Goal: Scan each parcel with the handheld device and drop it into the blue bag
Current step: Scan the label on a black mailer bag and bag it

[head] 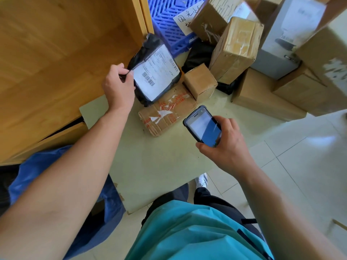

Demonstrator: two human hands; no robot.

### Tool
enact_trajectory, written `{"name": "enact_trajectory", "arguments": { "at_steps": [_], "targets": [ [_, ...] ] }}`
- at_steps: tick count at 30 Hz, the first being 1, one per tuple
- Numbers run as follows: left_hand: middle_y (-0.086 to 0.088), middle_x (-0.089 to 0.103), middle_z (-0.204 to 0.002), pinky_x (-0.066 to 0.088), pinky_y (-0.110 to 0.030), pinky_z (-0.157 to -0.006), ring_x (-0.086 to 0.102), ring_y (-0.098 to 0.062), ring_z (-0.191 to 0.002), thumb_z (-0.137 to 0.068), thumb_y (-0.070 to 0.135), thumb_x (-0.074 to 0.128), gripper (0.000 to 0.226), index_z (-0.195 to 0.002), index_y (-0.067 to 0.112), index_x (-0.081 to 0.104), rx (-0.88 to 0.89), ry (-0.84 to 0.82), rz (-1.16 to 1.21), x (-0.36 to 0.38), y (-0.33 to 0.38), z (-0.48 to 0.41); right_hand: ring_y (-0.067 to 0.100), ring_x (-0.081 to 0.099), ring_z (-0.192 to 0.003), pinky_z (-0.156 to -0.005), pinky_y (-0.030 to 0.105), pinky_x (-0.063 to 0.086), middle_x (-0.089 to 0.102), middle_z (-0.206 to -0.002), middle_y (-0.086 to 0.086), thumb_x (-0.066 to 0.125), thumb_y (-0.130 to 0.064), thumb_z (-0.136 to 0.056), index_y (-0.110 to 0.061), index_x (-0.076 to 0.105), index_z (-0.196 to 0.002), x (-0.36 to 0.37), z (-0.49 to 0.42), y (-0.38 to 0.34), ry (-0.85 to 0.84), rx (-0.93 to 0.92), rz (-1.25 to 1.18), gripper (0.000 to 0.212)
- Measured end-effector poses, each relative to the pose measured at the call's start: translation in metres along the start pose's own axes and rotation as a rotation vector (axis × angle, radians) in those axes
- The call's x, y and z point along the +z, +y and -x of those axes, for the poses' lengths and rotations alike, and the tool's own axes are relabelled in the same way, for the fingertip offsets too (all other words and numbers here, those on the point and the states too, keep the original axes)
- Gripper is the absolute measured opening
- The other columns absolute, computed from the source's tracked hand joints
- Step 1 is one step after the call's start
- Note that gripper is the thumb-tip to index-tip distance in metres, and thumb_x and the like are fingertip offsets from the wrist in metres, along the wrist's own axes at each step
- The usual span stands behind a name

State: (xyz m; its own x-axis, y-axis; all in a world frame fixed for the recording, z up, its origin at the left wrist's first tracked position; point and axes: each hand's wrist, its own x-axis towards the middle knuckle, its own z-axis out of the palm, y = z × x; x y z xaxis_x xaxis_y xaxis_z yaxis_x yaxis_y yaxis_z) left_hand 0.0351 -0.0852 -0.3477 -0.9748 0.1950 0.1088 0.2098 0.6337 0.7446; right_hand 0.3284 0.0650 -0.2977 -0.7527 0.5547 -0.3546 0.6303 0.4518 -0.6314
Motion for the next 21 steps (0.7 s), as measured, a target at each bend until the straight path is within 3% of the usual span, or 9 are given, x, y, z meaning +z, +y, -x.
{"name": "enact_trajectory", "arguments": {
  "at_steps": [2,6,8,12,17,21],
  "targets": [
    [-0.007,0.074,-0.119,0.049,-0.013,-0.083,0.069,-0.020,-0.104,-0.093,0.020,0.063,0.014,-0.101,0.010,0.068,-0.027,0.048,0.028,-0.011,0.008,0.013,0.018,0.051,-0.102,-0.080,0.036,0.054,0.042,-0.120,-0.004,0.083,-0.046,-0.073,-0.023,0.040,-0.143,-0.004,0.002,-0.001,0.003,-0.033,0.022,0.085],
    [-0.001,0.075,-0.113,0.044,-0.008,-0.080,0.066,-0.013,-0.098,-0.094,0.020,0.064,0.016,-0.105,0.009,0.069,-0.033,0.056,0.045,-0.033,0.019,0.050,0.020,0.050,-0.104,-0.081,0.038,0.054,0.041,-0.123,-0.002,0.082,-0.044,-0.073,-0.024,0.039,-0.145,-0.016,0.008,-0.005,-0.020,-0.117,0.121,0.087],
    [0.001,0.075,-0.115,0.047,-0.011,-0.084,0.066,-0.009,-0.097,-0.094,0.020,0.065,0.014,-0.104,0.010,0.069,-0.031,0.047,0.029,-0.039,0.019,0.069,0.020,0.049,-0.104,-0.079,0.037,0.053,0.041,-0.124,-0.001,0.081,-0.045,-0.072,-0.025,0.038,-0.145,-0.023,0.012,-0.006,-0.027,-0.150,0.181,0.087],
    [0.006,0.075,-0.114,0.057,-0.038,-0.087,0.068,-0.010,-0.092,-0.091,0.020,0.067,0.007,-0.094,0.014,0.065,-0.020,0.028,0.027,-0.043,0.019,0.106,0.021,0.049,-0.100,-0.078,0.036,0.051,0.042,-0.122,-0.002,0.080,-0.047,-0.069,-0.026,0.038,-0.143,-0.032,0.023,-0.003,-0.038,-0.198,0.284,0.087],
    [0.003,0.075,-0.116,0.055,-0.039,-0.087,0.068,-0.015,-0.091,-0.091,0.017,0.069,0.010,-0.094,0.008,0.066,-0.019,0.043,0.003,-0.043,0.024,0.141,0.018,0.043,-0.093,-0.080,0.035,0.046,0.042,-0.119,-0.002,0.077,-0.050,-0.067,-0.027,0.039,-0.141,-0.034,0.034,0.013,-0.055,-0.222,0.372,0.087],
    [0.004,0.074,-0.118,0.055,-0.035,-0.087,0.068,-0.013,-0.089,-0.091,0.016,0.070,0.010,-0.094,0.007,0.067,-0.039,0.055,-0.007,-0.045,0.030,0.164,0.024,0.051,-0.101,-0.086,0.040,0.047,0.043,-0.119,-0.001,0.074,-0.052,-0.063,-0.027,0.039,-0.140,-0.036,0.045,0.028,-0.070,-0.275,0.454,0.088]
  ]
}}
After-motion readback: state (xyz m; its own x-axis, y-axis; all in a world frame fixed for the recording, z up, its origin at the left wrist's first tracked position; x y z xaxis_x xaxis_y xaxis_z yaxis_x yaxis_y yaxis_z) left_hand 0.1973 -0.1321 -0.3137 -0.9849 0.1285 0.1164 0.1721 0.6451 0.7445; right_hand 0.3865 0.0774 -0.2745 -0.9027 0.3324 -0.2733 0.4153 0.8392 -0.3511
